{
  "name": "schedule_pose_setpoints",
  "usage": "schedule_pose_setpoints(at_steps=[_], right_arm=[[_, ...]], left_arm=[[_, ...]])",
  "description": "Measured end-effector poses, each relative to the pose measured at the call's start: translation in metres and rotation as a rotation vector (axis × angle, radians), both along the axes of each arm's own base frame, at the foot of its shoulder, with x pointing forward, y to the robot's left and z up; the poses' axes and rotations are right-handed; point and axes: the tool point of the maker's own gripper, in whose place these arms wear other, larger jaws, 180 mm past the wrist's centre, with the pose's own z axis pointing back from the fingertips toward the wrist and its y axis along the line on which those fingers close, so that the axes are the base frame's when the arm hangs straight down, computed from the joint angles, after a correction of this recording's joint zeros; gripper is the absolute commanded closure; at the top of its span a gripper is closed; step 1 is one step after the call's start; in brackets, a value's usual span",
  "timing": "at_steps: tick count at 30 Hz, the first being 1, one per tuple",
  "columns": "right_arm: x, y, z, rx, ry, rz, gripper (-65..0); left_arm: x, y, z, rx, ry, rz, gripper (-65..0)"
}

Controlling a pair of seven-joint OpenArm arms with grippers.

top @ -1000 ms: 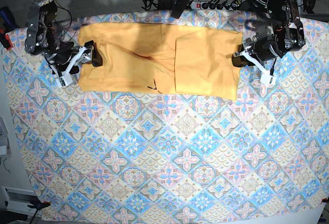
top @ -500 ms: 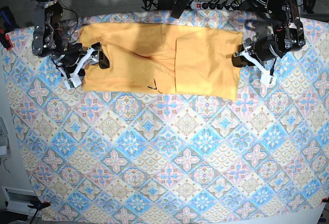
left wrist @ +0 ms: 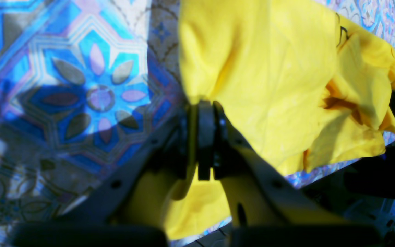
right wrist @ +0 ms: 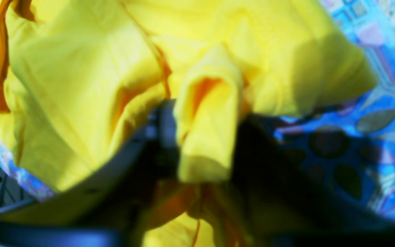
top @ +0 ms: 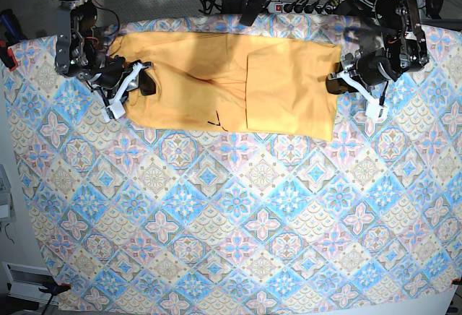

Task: Fold the T-shirt properly
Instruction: 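Pull both grippers apart to stretch the shirt flat, then drag the shirt end with the right gripper toward the left gripper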

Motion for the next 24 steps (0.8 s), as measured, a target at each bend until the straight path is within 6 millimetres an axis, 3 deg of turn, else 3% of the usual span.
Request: schedule_pose_setpoints(at_steps=[2,11,18,24], right_arm=[[-0.002,0.001,-0.001,0.001,0.006,0.002,0.0],[0.009,0.006,0.013,-0.064,-0.014,0.081,0.0],[0.071,0.007,0.048,-0.079,-0.131,0.093,0.0],[0.085,0.004,0.056,-0.112,-0.125,0.112,0.0]], left_arm=[[0.000,0.000,0.000,0.000,0.000,0.000,0.0],[-0.001,-0.010,-0.002,-0.024,0.000,0.005,0.0],[0.002,-0.027,-0.003,-0.065,-0.006,0.016,0.0],[0.013,-0.036,0.002,-0.090,-0.044,0.035,0.0]])
